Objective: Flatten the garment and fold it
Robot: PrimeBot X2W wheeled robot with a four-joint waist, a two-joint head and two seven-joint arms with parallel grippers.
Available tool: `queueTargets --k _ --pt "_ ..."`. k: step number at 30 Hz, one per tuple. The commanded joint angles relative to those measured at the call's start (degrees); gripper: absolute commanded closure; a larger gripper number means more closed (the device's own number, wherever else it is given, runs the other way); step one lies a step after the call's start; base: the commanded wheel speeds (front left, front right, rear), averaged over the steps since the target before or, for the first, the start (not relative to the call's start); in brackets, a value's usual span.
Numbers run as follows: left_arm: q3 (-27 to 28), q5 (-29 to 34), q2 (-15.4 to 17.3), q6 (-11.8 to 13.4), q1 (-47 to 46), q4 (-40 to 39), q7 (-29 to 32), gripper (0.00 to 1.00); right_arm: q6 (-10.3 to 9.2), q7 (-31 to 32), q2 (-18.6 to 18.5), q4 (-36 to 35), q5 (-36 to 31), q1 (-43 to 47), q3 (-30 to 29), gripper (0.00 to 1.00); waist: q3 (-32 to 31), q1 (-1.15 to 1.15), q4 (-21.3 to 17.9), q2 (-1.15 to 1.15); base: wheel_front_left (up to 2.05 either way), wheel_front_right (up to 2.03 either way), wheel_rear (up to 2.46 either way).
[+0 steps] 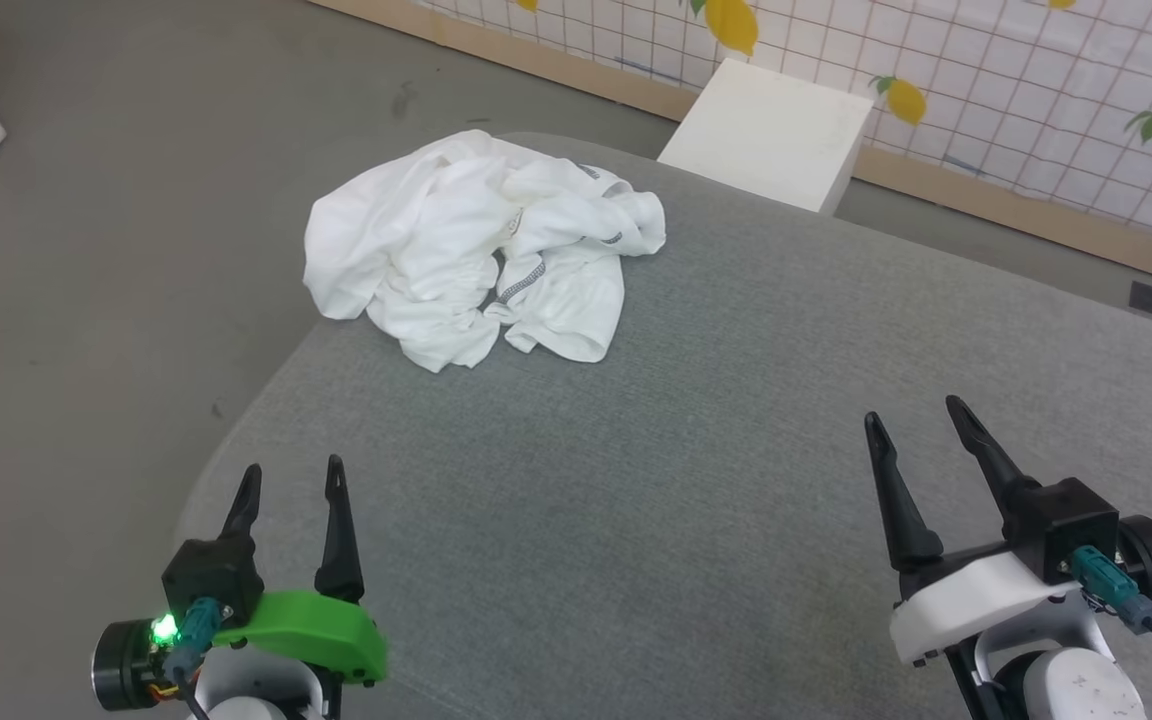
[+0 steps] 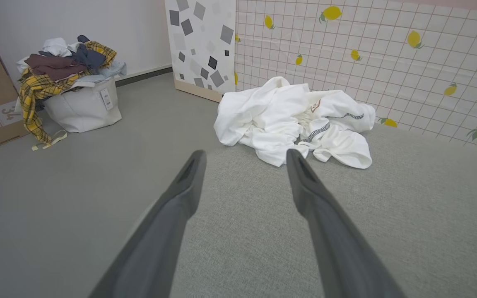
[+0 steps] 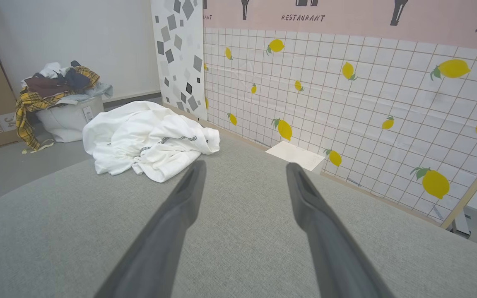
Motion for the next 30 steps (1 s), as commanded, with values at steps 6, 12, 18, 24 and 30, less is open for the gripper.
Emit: queueTargets --k 6,12,18,24,30 --pt "-0.5 -1.6 1.1 1.3 0.9 -0.3 -0.8 0.0 -0.08 -1.0 0.1 0.4 0.2 -1.1 0.3 0.0 -0.1 0.0 1.7 0.0 0.0 0.0 0.0" --pt "-1.0 -2.6 1.7 2.0 1.1 -0.4 -1.2 0.0 -0.09 -1.3 0.1 0.4 0.4 -1.2 0.5 0.0 0.0 0.0 2.7 0.0 0.0 0.0 0.0" --pt "-1.3 -3.7 2.2 2.8 1.1 -0.6 -1.7 0.0 -0.09 -1.7 0.2 0.6 0.5 -1.7 0.7 0.0 0.5 0.0 3.5 0.0 0.0 0.0 0.0" --pt "-1.4 -5.0 2.7 3.7 0.4 -0.9 -2.1 0.0 -0.1 -1.9 0.2 0.6 0.6 -2.5 1.0 0.0 1.7 0.0 3.7 0.0 0.0 0.0 0.0" --pt "1.1 -7.9 3.6 2.7 -5.1 -1.9 -1.8 0.0 -0.1 -1.0 0.2 -1.2 -0.3 -5.0 1.9 0.0 7.7 0.0 -0.4 0.0 0.0 0.0 0.0"
